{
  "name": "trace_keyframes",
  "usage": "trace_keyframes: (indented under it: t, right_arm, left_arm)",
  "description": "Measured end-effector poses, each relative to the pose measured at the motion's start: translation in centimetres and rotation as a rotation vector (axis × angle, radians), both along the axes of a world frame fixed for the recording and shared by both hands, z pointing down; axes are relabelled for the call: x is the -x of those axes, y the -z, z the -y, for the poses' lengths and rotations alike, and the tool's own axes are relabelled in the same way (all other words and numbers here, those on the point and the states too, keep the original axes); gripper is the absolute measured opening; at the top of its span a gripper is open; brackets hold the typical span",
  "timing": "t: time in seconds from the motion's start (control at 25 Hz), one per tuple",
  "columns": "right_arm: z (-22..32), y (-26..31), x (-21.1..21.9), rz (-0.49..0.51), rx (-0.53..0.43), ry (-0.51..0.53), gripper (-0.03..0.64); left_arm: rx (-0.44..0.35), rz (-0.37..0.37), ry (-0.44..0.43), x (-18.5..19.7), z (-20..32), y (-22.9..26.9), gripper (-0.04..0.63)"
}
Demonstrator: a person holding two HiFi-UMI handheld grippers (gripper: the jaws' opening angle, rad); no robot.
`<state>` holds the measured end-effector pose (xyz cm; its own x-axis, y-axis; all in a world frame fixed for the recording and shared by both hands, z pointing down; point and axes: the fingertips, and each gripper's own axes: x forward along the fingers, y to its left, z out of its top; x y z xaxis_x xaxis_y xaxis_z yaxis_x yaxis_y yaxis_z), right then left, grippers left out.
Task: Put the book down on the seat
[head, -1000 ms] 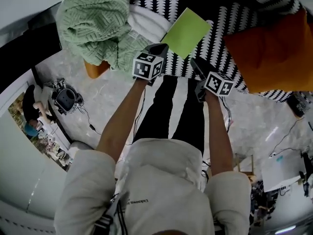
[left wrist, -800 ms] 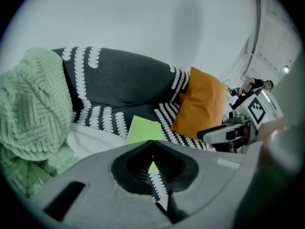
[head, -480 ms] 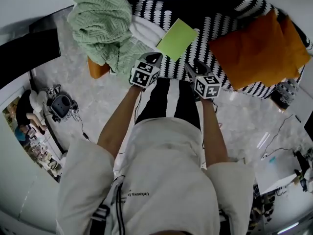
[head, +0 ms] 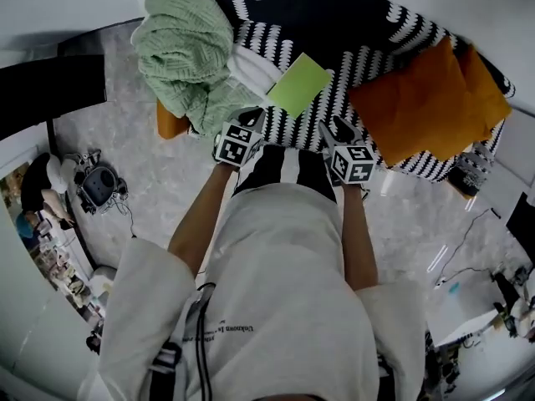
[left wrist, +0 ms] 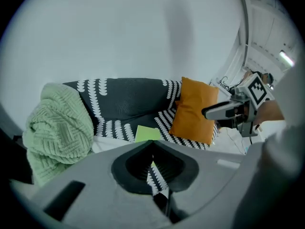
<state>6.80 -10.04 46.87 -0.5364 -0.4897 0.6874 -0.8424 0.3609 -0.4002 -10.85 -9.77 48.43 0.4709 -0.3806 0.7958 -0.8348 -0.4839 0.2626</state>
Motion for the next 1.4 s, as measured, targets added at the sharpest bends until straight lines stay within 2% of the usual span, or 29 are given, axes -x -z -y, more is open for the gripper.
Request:
trace_keyframes:
  t: [0.24,0.4,0.6,0.76,0.92,1.4]
  right_arm:
    - [0.5,2.5,-0.2,-0.007,-0.027,0.045,0.173]
    - [0.9,2.8,0.3,-0.024,-0.03,0.096,0.151]
    - [1.4,2.7,1.1,-0.064,-0.037,0.19,0.092]
    - [1.6,2.6,1.7,-0.064,-0.03,0.242,0.058]
    - [1.7,2.6,2.2,-0.093,-0.041,0.3,0.013]
    - [1.2,1.7,1.6,-0.14,-0.025,0.314,0.008]
  left_arm:
    - [-0.052,0.028,0.014,0.6,0.7,2.1,0.009]
    - [-0.059,0.007,-0.001,-0.2,0.7,3.3,0.009]
    - [-0.024,-0.044,0.03,-2.0,1.1,3.5,0.009]
    - [-0.014,-0.053,-0.023,-3.2,1.4,3.9,0.009]
    - [-0.016,-0.046,-0.033,-3.4,1.2,4.3,0.009]
    - [0.011,-0.029,-0.053,-4.0,-0.5,3.4,0.009]
